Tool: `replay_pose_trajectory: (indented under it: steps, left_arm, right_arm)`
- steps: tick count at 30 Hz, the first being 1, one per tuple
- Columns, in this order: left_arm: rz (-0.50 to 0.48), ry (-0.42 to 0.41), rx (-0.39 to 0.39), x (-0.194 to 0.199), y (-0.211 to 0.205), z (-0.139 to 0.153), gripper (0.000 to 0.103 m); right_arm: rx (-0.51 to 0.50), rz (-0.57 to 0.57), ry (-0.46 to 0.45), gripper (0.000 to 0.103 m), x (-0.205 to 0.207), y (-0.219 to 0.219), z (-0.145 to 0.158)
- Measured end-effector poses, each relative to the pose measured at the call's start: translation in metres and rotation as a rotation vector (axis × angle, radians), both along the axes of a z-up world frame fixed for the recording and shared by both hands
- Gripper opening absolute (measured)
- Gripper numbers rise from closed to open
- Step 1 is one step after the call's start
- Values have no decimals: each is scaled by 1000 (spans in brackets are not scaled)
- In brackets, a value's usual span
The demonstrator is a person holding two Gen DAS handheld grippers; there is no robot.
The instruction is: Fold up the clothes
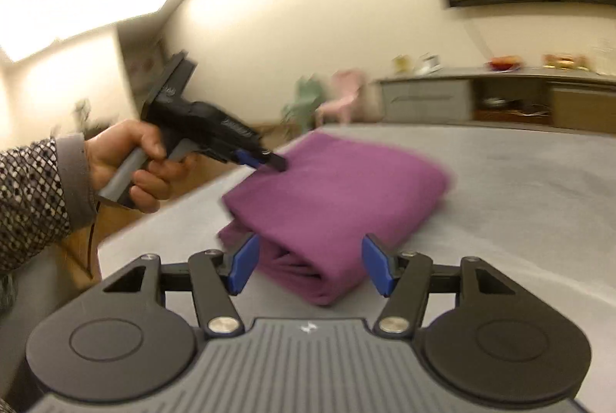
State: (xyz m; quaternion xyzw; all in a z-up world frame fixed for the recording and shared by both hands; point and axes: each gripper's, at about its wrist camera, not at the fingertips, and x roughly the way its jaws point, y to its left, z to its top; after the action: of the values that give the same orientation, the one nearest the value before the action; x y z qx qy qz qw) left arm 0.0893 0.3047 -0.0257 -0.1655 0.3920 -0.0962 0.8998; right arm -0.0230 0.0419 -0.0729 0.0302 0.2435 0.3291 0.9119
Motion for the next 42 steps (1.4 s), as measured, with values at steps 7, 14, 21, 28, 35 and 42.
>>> replay_pose_trajectory:
  steps: [7, 14, 21, 28, 35, 42]
  left_arm:
    - [31, -28, -121, -31, -14, -26, 36]
    - [-171, -58, -279, -66, -107, -21, 36]
    - [-45, -142, -341, -74, -55, -21, 41]
    - [25, -120, -478, -24, -13, -22, 43]
    - [28, -39, -362, -1, -21, -48, 44]
    - [58, -37, -423, -19, -2, -66, 28]
  right_arm:
    - [-427, -28, -31, 33, 62, 62, -18]
    - [-380, -521, 113, 43, 114, -62, 9]
    - [-15, -277, 114, 65, 49, -48, 45]
    - [-443, 3, -109, 71, 42, 83, 38]
    - [-700, -25, -191, 23, 41, 123, -4]
    - [-885, 67, -359, 21, 38, 160, -33]
